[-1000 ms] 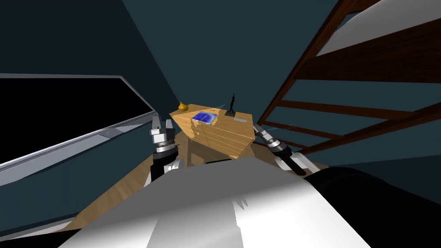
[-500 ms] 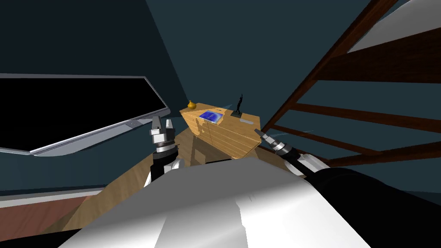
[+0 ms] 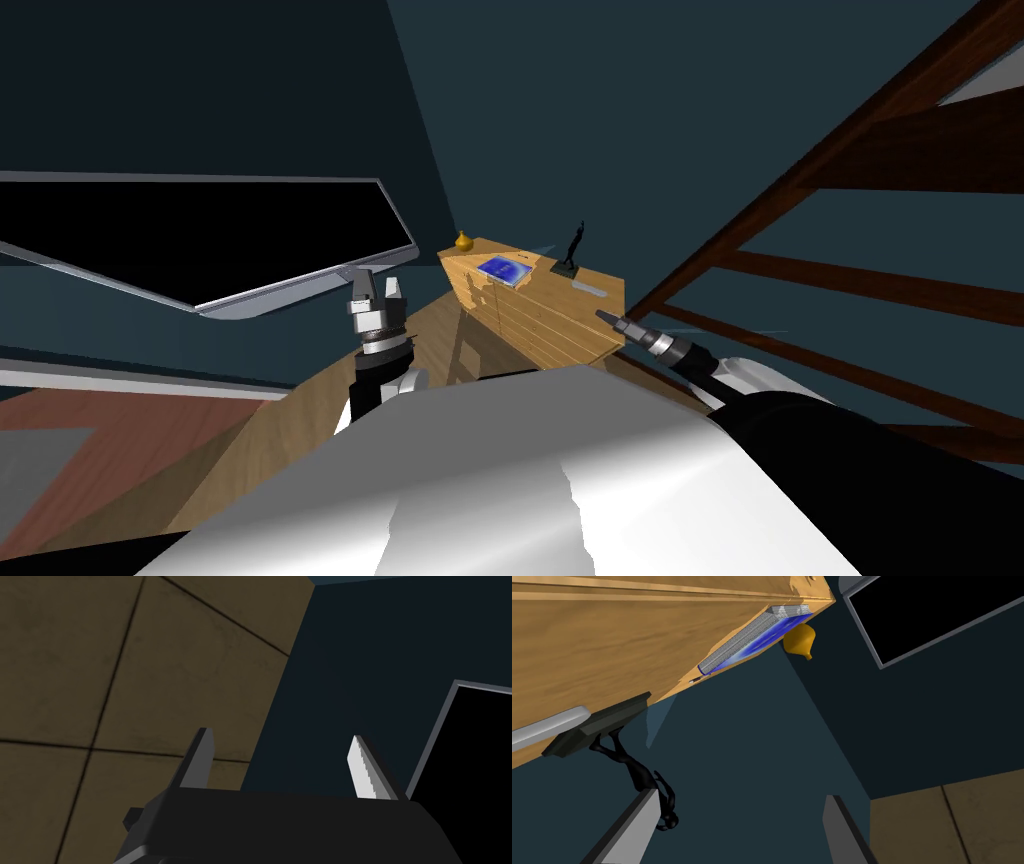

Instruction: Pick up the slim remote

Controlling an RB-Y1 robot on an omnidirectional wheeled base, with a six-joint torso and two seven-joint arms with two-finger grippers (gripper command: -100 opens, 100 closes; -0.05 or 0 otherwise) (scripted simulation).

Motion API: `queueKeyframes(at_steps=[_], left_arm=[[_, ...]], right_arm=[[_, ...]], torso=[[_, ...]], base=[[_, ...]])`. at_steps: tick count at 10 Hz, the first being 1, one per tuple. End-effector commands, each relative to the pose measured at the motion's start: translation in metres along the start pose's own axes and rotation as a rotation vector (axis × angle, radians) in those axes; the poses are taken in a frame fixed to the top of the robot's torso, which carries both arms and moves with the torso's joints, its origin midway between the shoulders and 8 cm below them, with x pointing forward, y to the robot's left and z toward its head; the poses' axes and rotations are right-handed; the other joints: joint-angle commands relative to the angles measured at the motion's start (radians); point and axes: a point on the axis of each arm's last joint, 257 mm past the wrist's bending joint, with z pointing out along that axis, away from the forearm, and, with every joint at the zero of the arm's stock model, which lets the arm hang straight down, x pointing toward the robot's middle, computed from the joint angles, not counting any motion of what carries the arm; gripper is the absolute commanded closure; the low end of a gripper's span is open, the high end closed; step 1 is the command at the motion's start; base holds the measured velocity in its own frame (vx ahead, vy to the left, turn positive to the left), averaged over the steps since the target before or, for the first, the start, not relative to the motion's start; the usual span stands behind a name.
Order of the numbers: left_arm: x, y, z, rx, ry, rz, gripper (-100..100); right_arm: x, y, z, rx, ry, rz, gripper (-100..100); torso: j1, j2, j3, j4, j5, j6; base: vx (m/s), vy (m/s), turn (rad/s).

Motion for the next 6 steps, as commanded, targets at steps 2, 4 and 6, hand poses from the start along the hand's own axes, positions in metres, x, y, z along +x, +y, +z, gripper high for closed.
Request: queueKeyframes(at_steps=[2, 4, 6], left_arm=[[0.0, 0.0, 0.0, 0.0, 0.0, 0.0, 0], [0.0, 0.0, 0.0, 0.0, 0.0, 0.0, 0], [0.0, 0.0, 0.0, 0.0, 0.0, 0.0, 0]], right_arm=[[0.016, -0.033, -0.026, 0.087, 0.109, -0.042, -100], [0.024, -0.053, -0.042, 0.142, 0.18, -0.069, -100], [0.032, -0.073, -0.061, 0.198, 0.257, -0.094, -100]], torso=[[0.0, 0.0, 0.0, 0.0, 0.0, 0.001], [-0.001, 0.0, 0.0, 0.0, 0.0, 0.001], [-0.001, -0.001, 0.0, 0.0, 0.0, 0.002]], base=[[0.022, -0.025, 0.281], [0.025, -0.037, 0.329], [0.035, -0.046, 0.254]])
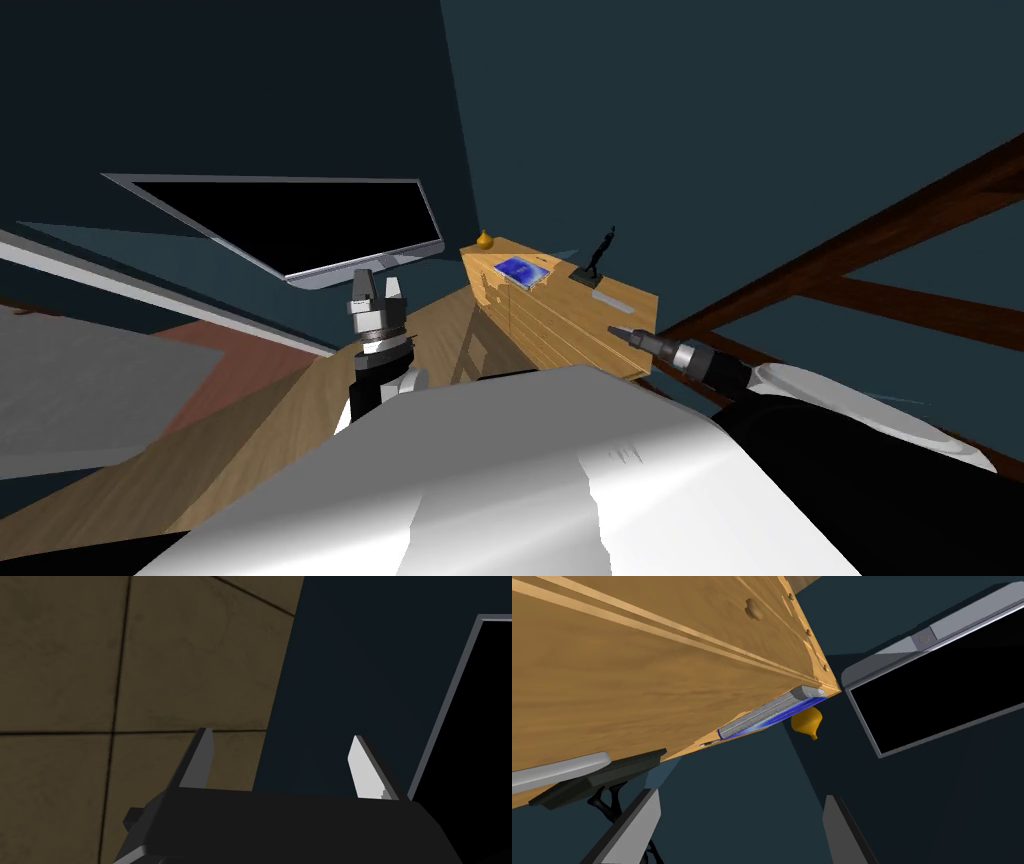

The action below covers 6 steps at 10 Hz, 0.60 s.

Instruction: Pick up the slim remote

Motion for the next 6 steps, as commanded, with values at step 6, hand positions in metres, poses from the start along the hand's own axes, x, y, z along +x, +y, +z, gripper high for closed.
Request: queueKeyframes(at_steps=[6], left_arm=[[0.0, 0.0, 0.0, 0.0, 0.0, 0.0, 0]], right_arm=[[0.036, -0.068, -0.047, 0.172, 0.263, -0.087, -100]], torso=[[-0.001, 0.0, 0.0, 0.0, 0.0, 0.002]], base=[[0.034, -0.058, 0.252]])
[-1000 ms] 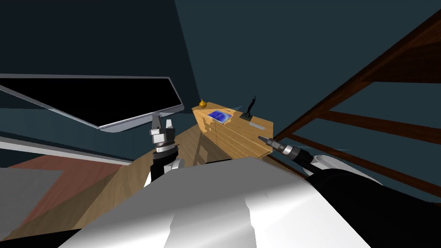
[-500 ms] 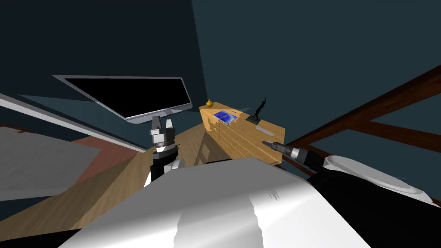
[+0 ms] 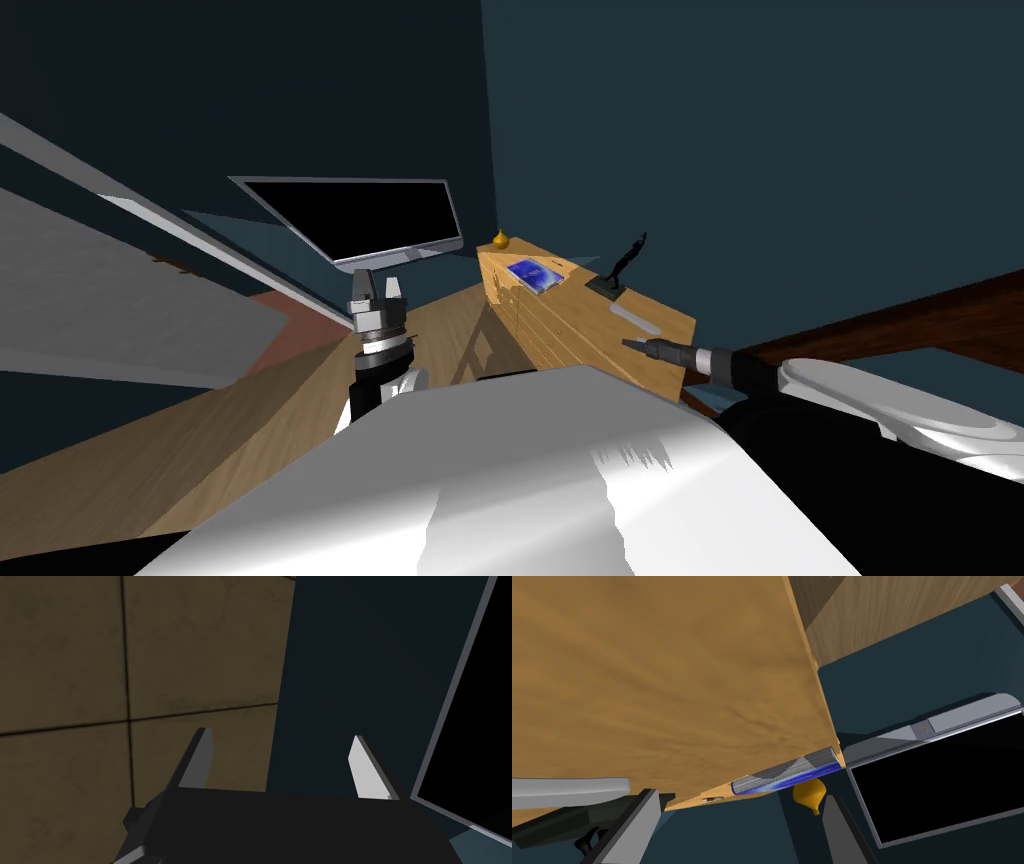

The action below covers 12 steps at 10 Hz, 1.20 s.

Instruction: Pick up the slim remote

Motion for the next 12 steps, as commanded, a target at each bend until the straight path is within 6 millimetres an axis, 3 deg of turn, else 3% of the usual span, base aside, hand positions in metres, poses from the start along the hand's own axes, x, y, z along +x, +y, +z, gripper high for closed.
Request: queueKeyframes(at_steps=[1, 2, 4, 5, 8, 9, 12], left_arm=[[0.0, 0.0, 0.0, 0.0, 0.0, 0.0, 0], [0.0, 0.0, 0.0, 0.0, 0.0, 0.0, 0], [0.0, 0.0, 0.0, 0.0, 0.0, 0.0, 0], [0.0, 0.0, 0.0, 0.0, 0.0, 0.0, 0], [0.0, 0.0, 0.0, 0.0, 0.0, 0.0, 0], [0.0, 0.0, 0.0, 0.0, 0.0, 0.0, 0], [0.0, 0.0, 0.0, 0.0, 0.0, 0.0, 0]], right_arm=[[0.021, -0.026, -0.015, 0.064, 0.094, -0.03, -100], [0.025, -0.026, -0.017, 0.067, 0.109, -0.03, -100], [0.048, -0.06, -0.041, 0.148, 0.226, -0.063, -100], [0.05, -0.061, -0.043, 0.149, 0.242, -0.068, -100], [0.078, -0.102, -0.081, 0.245, 0.418, -0.123, -100], [0.078, -0.102, -0.081, 0.245, 0.42, -0.123, -100], [0.103, -0.127, -0.115, 0.301, 0.575, -0.165, -100]], torso=[[0.0, 0.0, 0.0, 0.0, 0.0, 0.0], [-0.002, -0.001, 0.0, 0.0, -0.001, 0.001], [0.0, -0.002, -0.001, 0.0, 0.0, 0.0], [-0.002, -0.003, -0.002, -0.001, 0.0, 0.0], [0.0, -0.001, -0.001, 0.0, 0.0, 0.0], [-0.001, -0.002, -0.001, 0.0, 0.0, 0.001], [0.002, -0.002, -0.001, 0.0, 0.0, 0.001]], base=[[0.044, -0.106, 0.407], [0.043, -0.084, 0.198], [0.053, -0.088, 0.386], [0.033, -0.082, 0.178], [0.021, -0.079, 0.363], [0.02, -0.074, 0.104], [0.019, -0.054, 0.275]])
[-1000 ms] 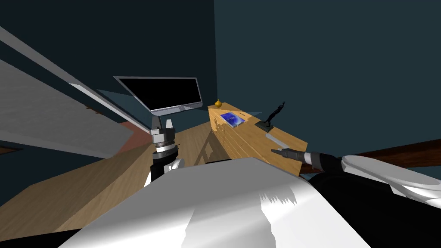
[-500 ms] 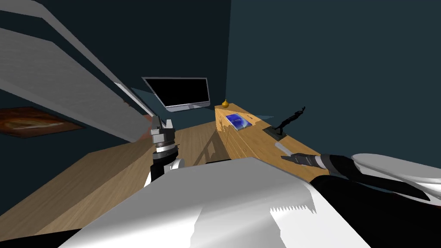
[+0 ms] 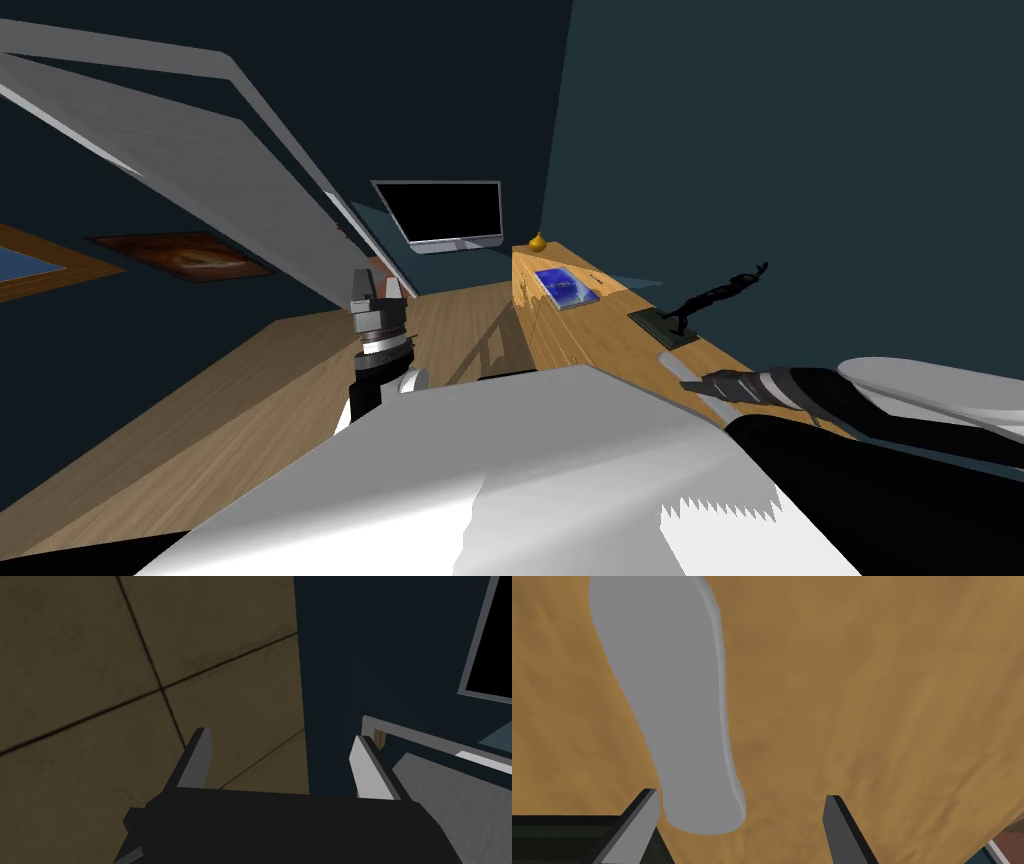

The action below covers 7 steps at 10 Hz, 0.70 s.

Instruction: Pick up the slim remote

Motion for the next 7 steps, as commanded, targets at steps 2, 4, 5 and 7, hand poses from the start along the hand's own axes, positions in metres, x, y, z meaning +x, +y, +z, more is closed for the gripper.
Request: queueKeyframes(at_steps=[2, 4, 5, 7], left_arm=[[0.0, 0.0, 0.0, 0.0, 0.0, 0.0, 0], [0.0, 0.0, 0.0, 0.0, 0.0, 0.0, 0], [0.0, 0.0, 0.0, 0.0, 0.0, 0.0, 0], [0.0, 0.0, 0.0, 0.0, 0.0, 0.0, 0]], right_arm=[[0.021, -0.011, -0.002, 0.018, 0.077, -0.025, -100], [0.055, -0.015, -0.006, 0.02, 0.189, -0.053, -100], [0.064, -0.015, -0.007, 0.017, 0.215, -0.058, -100], [0.057, -0.013, -0.004, 0.02, 0.195, -0.053, 0]], torso=[[0.0, 0.001, 0.0, 0.0, 0.0, 0.0], [0.003, 0.001, 0.001, 0.0, 0.0, 0.001], [0.003, 0.001, 0.0, 0.0, 0.0, 0.0], [0.004, 0.002, 0.001, 0.001, 0.001, 0.001]], base=[[0.005, -0.046, 0.117], [0.009, -0.022, 0.164], [0.011, -0.034, 0.163], [0.002, -0.008, 0.011]])
